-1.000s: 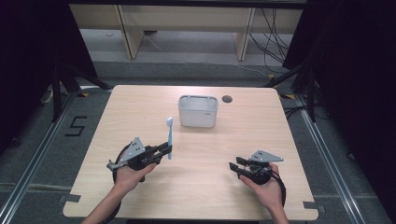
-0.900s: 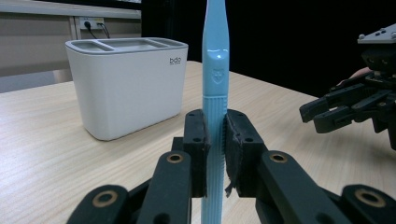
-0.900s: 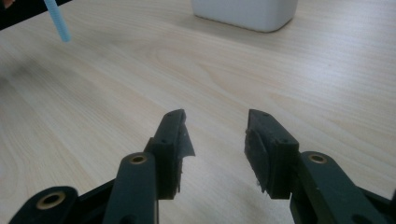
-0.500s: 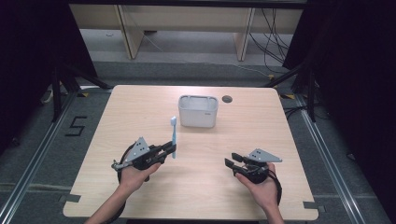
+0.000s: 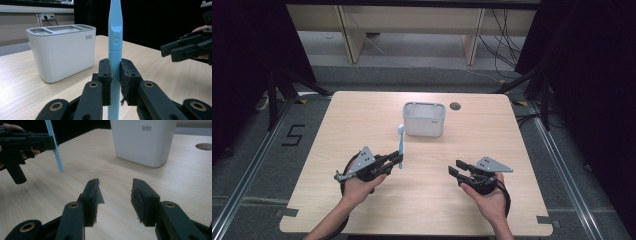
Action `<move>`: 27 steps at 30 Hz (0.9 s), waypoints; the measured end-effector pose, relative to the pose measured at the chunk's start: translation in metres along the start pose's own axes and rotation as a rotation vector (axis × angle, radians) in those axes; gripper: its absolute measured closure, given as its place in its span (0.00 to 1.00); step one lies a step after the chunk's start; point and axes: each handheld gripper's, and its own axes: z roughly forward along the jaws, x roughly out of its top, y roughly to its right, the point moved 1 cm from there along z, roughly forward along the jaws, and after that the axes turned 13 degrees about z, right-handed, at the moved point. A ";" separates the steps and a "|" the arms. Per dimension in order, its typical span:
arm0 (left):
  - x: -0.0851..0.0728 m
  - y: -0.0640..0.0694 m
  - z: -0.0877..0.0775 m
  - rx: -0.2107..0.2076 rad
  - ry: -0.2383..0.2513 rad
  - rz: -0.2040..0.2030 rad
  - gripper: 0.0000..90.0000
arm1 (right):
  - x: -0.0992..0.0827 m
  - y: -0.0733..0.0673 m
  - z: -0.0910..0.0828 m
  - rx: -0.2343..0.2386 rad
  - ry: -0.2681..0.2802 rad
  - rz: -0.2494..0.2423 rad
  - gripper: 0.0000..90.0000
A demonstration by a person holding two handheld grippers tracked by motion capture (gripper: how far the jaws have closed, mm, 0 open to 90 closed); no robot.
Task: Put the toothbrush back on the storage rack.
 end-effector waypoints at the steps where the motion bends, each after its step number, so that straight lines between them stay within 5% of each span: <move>1: 0.000 0.000 0.001 -0.003 0.002 0.004 0.87 | 0.002 -0.003 0.001 0.010 0.008 -0.008 0.64; 7: 0.000 0.004 0.004 -0.008 0.002 0.002 0.87 | 0.008 -0.011 0.003 0.016 0.027 -0.043 0.64; 13: 0.000 0.007 0.009 -0.024 0.015 0.001 0.87 | 0.013 -0.020 0.006 0.046 0.028 -0.022 0.65; 15: 0.001 0.008 0.009 -0.022 -0.006 0.008 0.87 | 0.015 -0.020 0.006 0.036 0.044 -0.057 0.67; 19: 0.002 0.011 0.013 -0.031 -0.008 0.012 0.87 | 0.017 -0.027 0.007 0.048 0.046 -0.013 0.68; 27: 0.003 0.016 0.019 -0.040 -0.011 0.010 0.87 | 0.022 -0.036 0.012 0.083 0.073 -0.046 0.69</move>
